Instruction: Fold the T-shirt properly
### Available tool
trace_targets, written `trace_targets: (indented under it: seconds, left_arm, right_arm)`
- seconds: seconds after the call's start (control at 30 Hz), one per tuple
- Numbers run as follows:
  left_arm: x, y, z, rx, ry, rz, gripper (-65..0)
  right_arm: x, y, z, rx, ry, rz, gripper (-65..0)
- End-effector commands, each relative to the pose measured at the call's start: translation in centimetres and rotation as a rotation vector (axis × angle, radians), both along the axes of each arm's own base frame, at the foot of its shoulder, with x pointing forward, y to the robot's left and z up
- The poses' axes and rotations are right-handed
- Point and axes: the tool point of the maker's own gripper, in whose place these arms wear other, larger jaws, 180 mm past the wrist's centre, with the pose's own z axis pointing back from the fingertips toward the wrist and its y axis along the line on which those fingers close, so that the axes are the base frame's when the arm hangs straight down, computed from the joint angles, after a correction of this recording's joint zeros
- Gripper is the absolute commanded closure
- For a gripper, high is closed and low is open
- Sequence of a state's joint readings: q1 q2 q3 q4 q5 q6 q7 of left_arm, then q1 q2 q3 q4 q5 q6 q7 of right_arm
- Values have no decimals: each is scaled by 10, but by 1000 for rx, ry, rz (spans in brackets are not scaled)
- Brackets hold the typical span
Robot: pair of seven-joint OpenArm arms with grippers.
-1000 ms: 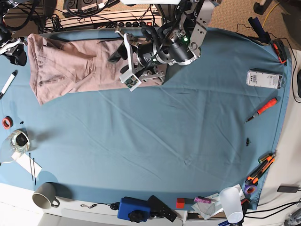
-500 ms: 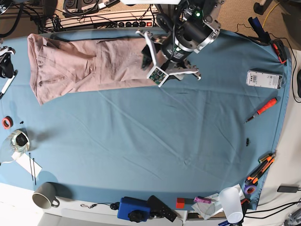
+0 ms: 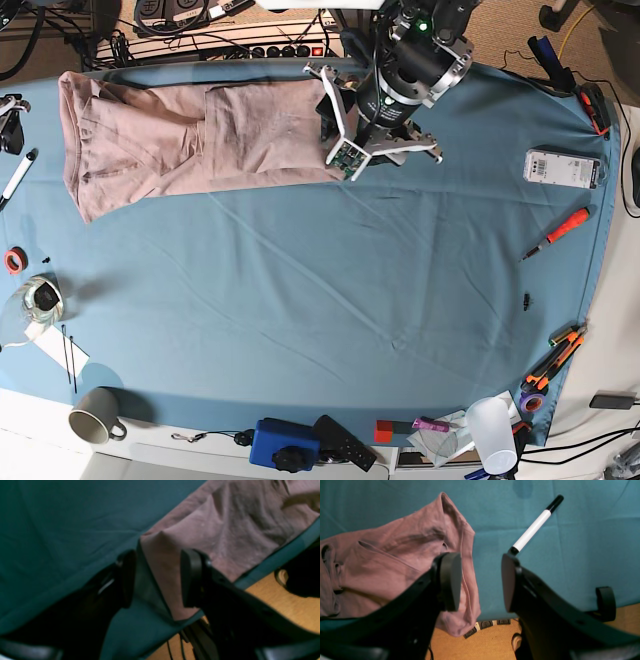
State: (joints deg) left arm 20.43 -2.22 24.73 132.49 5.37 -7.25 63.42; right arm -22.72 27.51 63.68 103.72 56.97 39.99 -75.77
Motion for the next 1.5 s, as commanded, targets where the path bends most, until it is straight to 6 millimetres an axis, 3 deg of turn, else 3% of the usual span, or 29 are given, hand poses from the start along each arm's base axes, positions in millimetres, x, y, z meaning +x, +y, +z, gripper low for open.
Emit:
trace_targets:
  seconds: [0.0,0.17,0.3,0.43,0.63,0.77,0.93,1.1,1.4,1.47]
  left_arm:
    - [1,-4,9,-32,-25,1,-292]
    - [-1,-4,8,-32,-21,1,-292]
    - [-1,-4,8,-33,-21,1,-292]
    - [0,-4,8,-33,-22,1,-292]
    - [0,-4,8,-32,-22,1,-292]
    - [0,-4,8,-32,-22,1,-292]
    - [0,-4,8,-31,-24,3,-292]
    - [0,-4,9,-32,-26,2,-292]
    - [0,-4,9,-35,-29,2,-292]
    - [0,-4,9,-35,-29,3,-292]
  right_arm:
    - [7,-8,13,-21,-49,0,-262]
    - [7,-38,-18,143,-48,-105,-262]
    - [12,-44,-45,326,-21,-128,-262]
    - [22,-34,-75,443,65,-101,-262]
    - [32,3,-121,557,200,-35,-262]
    - [30,25,-127,635,237,18,-262]
    - [46,34,-109,721,121,47,-262]
    - [48,41,-110,748,103,49,-262]
    - [40,68,-142,744,226,78,-254]
    - [41,70,-143,744,233,86,-175]
